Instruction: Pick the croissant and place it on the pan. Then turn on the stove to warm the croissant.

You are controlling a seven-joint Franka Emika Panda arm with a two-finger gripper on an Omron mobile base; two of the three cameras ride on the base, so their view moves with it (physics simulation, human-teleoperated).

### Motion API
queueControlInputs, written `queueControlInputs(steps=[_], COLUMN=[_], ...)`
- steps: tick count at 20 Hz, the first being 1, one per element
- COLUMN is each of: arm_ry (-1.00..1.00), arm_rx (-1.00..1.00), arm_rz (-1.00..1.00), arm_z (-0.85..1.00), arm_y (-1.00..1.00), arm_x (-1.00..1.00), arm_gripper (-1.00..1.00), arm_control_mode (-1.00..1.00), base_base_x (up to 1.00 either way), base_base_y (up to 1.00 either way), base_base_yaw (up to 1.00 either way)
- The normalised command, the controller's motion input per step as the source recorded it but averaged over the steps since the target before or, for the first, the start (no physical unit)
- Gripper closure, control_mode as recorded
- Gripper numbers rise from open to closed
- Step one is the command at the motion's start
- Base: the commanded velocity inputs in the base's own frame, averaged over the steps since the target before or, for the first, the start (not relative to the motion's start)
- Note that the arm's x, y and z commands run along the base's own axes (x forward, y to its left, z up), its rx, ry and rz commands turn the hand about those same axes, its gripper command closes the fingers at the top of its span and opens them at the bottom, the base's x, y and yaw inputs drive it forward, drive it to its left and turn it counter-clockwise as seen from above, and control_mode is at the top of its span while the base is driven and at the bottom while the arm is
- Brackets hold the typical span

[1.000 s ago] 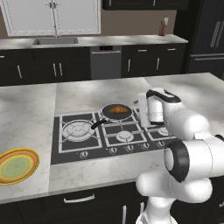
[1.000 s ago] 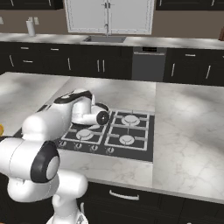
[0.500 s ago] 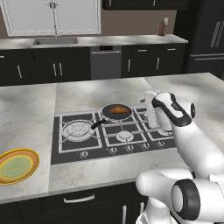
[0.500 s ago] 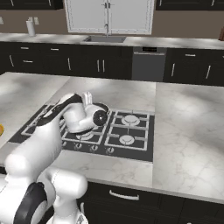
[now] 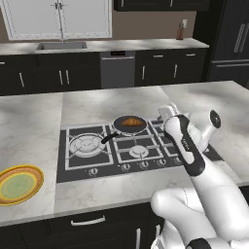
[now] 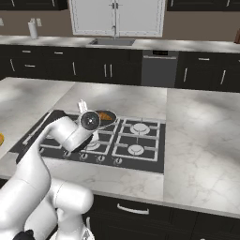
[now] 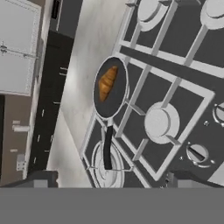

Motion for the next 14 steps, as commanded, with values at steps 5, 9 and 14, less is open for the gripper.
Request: queueControlInputs(steps=[5,9,14], arm_ry=[0.19,0.25,0.27], arm_rx=[-0.16,-0.10,-0.07], arm_rz=[0.01,0.09,0.17], arm_z=[0.10,0.00,-0.02], arm_y=[0.00,0.00,0.00], arm_x=[-0.24,-0.05,0.00], arm_gripper=[-1.00,-1.00,-1.00], arm_control_mode=[-1.00,-1.00,-1.00], base_base_x=[0.00,0.00,0.00], base_base_y=[0.00,0.00,0.00], base_base_yaw=[0.00,0.00,0.00])
